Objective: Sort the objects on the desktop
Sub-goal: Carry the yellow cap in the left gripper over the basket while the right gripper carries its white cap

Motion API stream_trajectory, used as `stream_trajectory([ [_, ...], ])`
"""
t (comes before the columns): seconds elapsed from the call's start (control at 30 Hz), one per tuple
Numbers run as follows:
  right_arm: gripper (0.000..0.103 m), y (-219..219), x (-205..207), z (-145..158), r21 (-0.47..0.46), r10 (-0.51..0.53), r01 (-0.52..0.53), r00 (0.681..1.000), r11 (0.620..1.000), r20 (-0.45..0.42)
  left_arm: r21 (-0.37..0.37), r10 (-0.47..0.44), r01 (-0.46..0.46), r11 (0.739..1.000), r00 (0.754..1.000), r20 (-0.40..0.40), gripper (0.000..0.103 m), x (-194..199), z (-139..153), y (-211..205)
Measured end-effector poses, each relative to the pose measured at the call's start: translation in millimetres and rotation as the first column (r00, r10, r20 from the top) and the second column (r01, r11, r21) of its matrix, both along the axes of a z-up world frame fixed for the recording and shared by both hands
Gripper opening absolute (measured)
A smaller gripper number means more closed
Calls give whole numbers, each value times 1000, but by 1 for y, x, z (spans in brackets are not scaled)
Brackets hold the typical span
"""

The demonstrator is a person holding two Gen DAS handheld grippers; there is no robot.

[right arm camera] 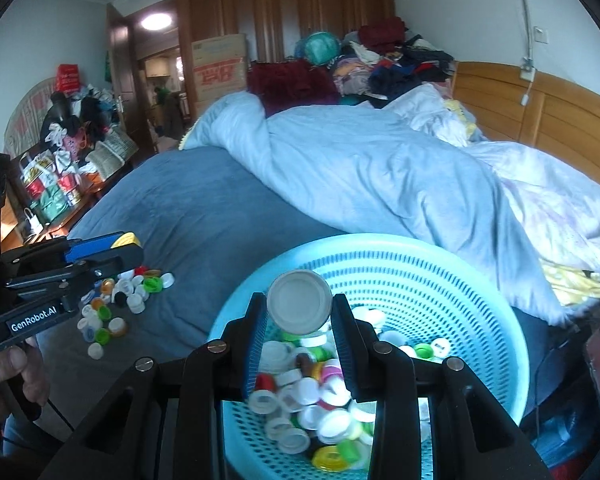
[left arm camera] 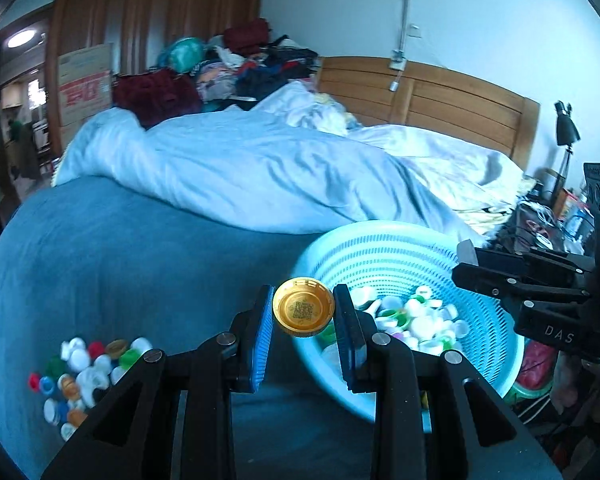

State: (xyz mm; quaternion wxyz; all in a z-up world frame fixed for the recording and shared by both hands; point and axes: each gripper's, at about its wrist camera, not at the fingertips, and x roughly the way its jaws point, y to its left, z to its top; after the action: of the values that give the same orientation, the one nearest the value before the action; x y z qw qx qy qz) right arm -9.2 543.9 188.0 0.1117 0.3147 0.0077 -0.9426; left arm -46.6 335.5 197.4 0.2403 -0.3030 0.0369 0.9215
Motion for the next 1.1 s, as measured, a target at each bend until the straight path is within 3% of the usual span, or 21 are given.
stream_trajectory([
  [0.4, 36, 36, 0, 2, -1, -51, 51, 998, 999, 21, -41, -117, 120, 992, 991, 62, 25, -10, -8, 72],
  [1.1, 36, 50, -8, -14, -25, -60, 62, 997, 998, 55, -69, -161, 168, 983, 981, 107, 25, -17, -21, 108],
])
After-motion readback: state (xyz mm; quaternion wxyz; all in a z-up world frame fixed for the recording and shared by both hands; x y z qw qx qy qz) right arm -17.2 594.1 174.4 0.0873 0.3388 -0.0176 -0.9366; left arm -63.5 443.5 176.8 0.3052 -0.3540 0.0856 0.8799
